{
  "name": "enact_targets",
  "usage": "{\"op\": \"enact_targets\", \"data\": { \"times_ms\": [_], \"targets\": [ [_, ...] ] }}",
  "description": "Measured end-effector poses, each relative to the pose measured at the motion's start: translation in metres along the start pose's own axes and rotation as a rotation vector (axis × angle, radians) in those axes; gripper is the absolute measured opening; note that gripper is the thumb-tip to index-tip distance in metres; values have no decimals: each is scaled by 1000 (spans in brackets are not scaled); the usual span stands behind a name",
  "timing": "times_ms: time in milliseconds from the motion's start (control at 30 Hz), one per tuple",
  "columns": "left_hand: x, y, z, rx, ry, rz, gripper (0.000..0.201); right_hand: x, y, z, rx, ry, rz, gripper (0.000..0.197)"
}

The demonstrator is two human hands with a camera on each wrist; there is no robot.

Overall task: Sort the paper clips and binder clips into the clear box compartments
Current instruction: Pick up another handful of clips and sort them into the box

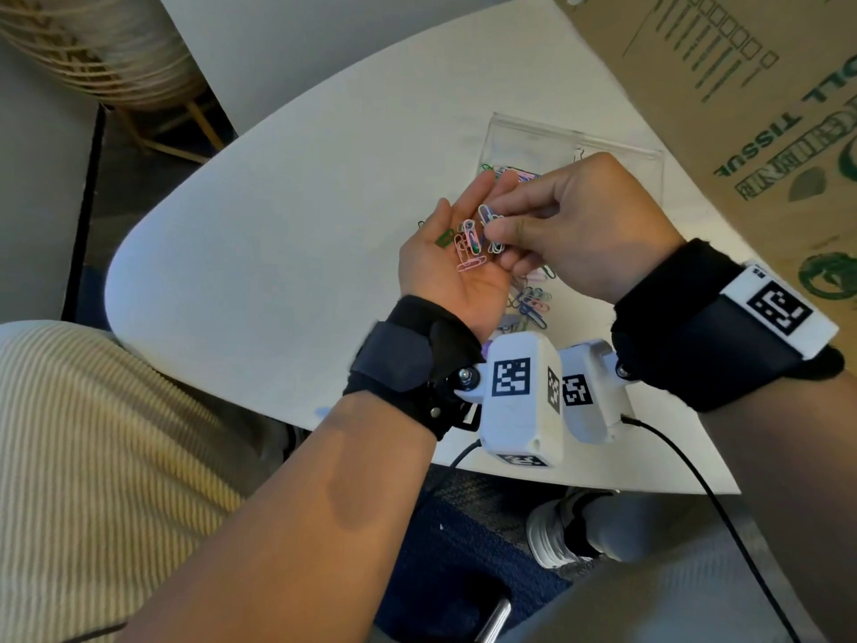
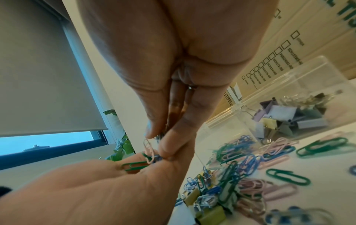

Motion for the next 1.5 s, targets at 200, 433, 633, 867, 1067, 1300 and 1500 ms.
{"op": "enact_targets", "data": {
  "times_ms": [200, 433, 633, 867, 1067, 1300, 1500],
  "targets": [
    [8, 0, 0, 35, 49, 24, 42, 21, -9, -12, 21, -178, 123, 12],
    [10, 0, -1, 72, 83, 27, 43, 55, -54, -22, 64, 165, 368, 17],
    [10, -2, 1, 63, 80, 28, 44, 49, -58, -27, 49, 406, 296, 19],
    [3, 0, 4, 23, 82, 7, 43, 1, -1, -41, 164, 673, -123, 23],
    [11, 0, -4, 48, 79, 66, 47, -26, 5, -37, 271, 808, -150, 11],
    [3, 1, -1, 21, 61, 33, 48, -15, 8, -35, 269, 595, -11, 13],
    [4, -1, 4, -11, -1, 30, 44, 7, 3, -21, 68, -97, -16, 14]
  ]
}}
Point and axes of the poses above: each hand's wrist, its own y-axis away from the middle knuckle, its own x-axis out of the back of the hand, z = x × y, the point moved 5 cm from there along -y, towards the middle knuckle, and after that the axes turned 2 degrees about -x, right-handed, at the moved point
